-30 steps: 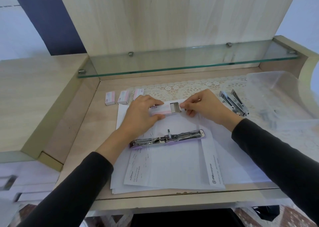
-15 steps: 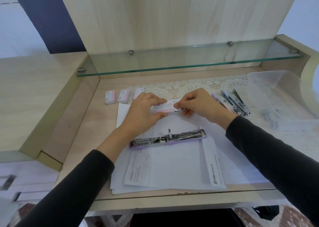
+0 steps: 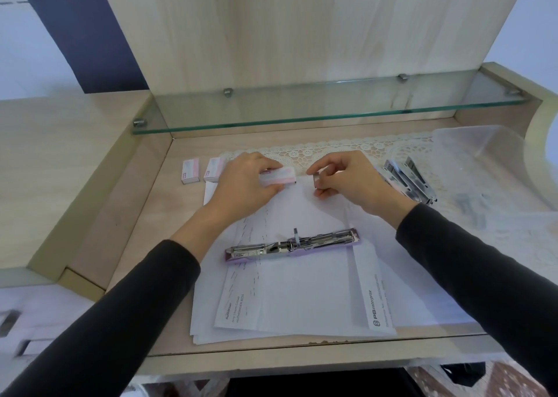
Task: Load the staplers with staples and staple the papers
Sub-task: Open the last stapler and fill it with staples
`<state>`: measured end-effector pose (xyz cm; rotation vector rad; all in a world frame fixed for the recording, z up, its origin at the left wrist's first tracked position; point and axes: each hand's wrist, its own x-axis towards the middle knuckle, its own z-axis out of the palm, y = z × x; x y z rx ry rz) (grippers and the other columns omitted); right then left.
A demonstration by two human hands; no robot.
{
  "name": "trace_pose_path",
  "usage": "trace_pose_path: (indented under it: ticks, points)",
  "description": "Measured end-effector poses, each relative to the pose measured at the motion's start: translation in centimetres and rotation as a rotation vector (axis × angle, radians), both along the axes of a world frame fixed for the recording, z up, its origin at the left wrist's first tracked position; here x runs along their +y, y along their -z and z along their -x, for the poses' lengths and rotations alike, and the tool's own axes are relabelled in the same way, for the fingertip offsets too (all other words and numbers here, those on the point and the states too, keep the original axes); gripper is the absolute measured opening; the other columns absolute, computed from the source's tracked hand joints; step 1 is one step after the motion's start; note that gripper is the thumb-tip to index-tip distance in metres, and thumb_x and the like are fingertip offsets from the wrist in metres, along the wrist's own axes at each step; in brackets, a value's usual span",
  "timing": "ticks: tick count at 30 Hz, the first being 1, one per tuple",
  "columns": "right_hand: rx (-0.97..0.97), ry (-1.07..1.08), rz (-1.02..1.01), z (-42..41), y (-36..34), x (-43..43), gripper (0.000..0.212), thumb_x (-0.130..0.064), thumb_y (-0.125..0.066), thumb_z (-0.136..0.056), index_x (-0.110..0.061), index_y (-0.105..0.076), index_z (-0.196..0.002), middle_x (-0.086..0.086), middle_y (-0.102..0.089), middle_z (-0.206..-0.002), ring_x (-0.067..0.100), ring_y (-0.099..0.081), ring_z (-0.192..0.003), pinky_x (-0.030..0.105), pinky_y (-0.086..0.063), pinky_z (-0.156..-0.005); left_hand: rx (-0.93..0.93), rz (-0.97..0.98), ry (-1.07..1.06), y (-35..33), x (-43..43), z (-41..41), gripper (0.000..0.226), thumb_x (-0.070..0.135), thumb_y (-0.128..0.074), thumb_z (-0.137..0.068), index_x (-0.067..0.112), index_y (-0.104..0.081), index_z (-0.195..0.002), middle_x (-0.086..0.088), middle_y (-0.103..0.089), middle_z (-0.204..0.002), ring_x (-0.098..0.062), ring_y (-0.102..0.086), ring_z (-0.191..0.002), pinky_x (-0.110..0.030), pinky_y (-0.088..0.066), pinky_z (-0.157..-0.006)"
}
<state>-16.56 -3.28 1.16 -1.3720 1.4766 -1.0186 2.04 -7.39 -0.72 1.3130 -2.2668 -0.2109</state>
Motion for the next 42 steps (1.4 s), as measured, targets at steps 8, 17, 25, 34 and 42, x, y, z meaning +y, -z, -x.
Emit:
trace_pose_path:
  ticks: [8, 17, 25, 34, 42]
  points:
    - [-0.024, 0.001, -0.044, 1.5, -0.4, 1.1, 0.024, 0.017, -0.056, -0.076, 0.003, -0.065, -0.093, 0.010, -0.056, -0.059, 0.010, -0.059, -0.043, 0.022, -0.056, -0.054, -0.243, -0.029, -0.063, -0.7, -3.5, 1.3, 0.033, 0.029, -0.064, -0.082, 0.015, -0.062, -0.112, -0.004, -0.065, -0.111, -0.024, -0.056, -0.102, -0.034, -0.041, -0.089]
    - [-0.136, -0.044, -0.055, 2.7, -1.0, 2.9, 0.023, 0.010, -0.054, -0.084, 0.004, -0.064, -0.103, 0.014, -0.064, -0.081, 0.015, -0.063, -0.057, 0.022, -0.058, -0.064, -0.190, -0.014, -0.058, -1.3, -2.4, 1.0, 0.030, 0.019, -0.053, -0.090, 0.012, -0.059, -0.119, -0.007, -0.055, -0.128, -0.026, -0.046, -0.119, -0.032, -0.034, -0.095]
    - [-0.046, -0.014, -0.014, 3.4, -1.6, 4.7, 0.017, 0.012, -0.062, -0.076, 0.007, -0.066, -0.092, 0.001, -0.064, -0.053, 0.011, -0.061, -0.048, 0.018, -0.054, -0.054, -0.029, 0.063, -0.015, -3.2, 2.0, -0.5, 0.028, 0.024, -0.052, -0.092, 0.012, -0.061, -0.115, -0.005, -0.056, -0.124, -0.022, -0.045, -0.119, -0.030, -0.029, -0.100]
    - [0.184, -0.061, 0.047, 2.4, -2.9, 7.0, 0.021, 0.014, -0.062, -0.074, 0.002, -0.068, -0.091, 0.005, -0.064, -0.068, 0.001, -0.060, -0.044, 0.008, -0.049, -0.054, 0.069, -0.170, 0.049, -1.5, 9.1, -1.2, 0.025, 0.046, -0.055, -0.085, 0.027, -0.068, -0.095, 0.012, -0.063, -0.097, -0.009, -0.052, -0.092, -0.032, -0.042, -0.087]
    - [0.601, -0.168, 0.172, -0.6, -2.1, 8.0, 0.013, -0.011, -0.064, -0.081, -0.017, -0.073, -0.087, -0.012, -0.062, -0.077, 0.004, -0.057, -0.063, 0.019, -0.041, -0.066, -0.042, -0.072, 0.047, 1.7, 10.7, -1.3, 0.035, 0.043, -0.058, -0.082, 0.021, -0.065, -0.109, 0.004, -0.062, -0.105, -0.018, -0.050, -0.101, -0.030, -0.032, -0.083]
